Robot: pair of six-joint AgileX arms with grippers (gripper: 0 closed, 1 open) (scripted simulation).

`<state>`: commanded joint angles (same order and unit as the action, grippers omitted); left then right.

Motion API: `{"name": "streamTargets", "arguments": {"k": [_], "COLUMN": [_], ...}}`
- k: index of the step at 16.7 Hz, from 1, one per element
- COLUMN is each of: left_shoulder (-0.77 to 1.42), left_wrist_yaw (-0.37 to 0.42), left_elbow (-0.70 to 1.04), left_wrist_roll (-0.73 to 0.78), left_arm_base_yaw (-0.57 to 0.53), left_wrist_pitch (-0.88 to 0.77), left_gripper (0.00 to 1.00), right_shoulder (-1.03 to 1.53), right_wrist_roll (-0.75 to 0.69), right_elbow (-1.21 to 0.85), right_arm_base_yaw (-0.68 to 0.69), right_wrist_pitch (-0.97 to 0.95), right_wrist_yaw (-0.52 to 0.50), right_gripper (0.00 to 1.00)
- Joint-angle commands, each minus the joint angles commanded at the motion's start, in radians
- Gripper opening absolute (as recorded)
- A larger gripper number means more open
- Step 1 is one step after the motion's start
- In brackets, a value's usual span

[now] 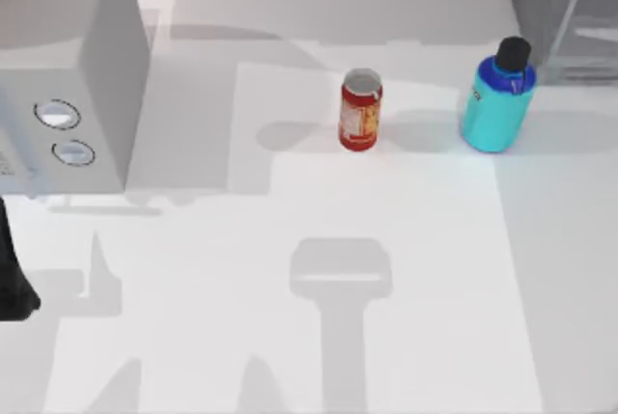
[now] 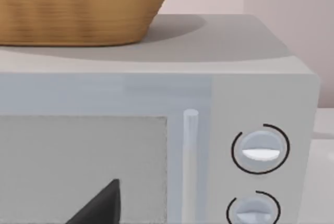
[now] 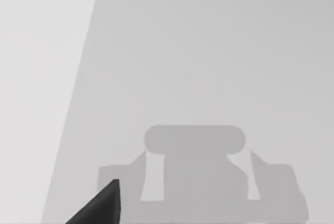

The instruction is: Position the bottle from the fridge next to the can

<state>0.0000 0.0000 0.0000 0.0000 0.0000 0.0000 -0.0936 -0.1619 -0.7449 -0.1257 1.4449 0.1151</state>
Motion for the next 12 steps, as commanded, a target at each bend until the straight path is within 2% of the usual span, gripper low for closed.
{"name": "streamTargets", "arguments": {"k": [2, 5, 12], "left_shoulder": [0.000, 0.000, 0.000], "left_wrist_yaw": [0.000, 0.000, 0.000], "left_elbow": [0.000, 0.000, 0.000], "left_wrist_roll": [0.000, 0.000, 0.000], "left_arm_base_yaw": [0.000, 0.000, 0.000], "left_wrist_pitch": [0.000, 0.000, 0.000], "left_gripper": [1.00, 1.00, 1.00], "right_shoulder": [0.128, 0.394, 1.196], "right_wrist_roll": [-0.133, -0.411, -1.264], "right_elbow": [-0.059, -0.156, -0.389], "right_arm_base_yaw": [-0.135, -0.385, -1.073], "right_wrist_pitch": [-0.007, -0.016, -0.008], "right_wrist_yaw": [0.088, 0.240, 0.575], "right_gripper": [1.00, 1.00, 1.00]}}
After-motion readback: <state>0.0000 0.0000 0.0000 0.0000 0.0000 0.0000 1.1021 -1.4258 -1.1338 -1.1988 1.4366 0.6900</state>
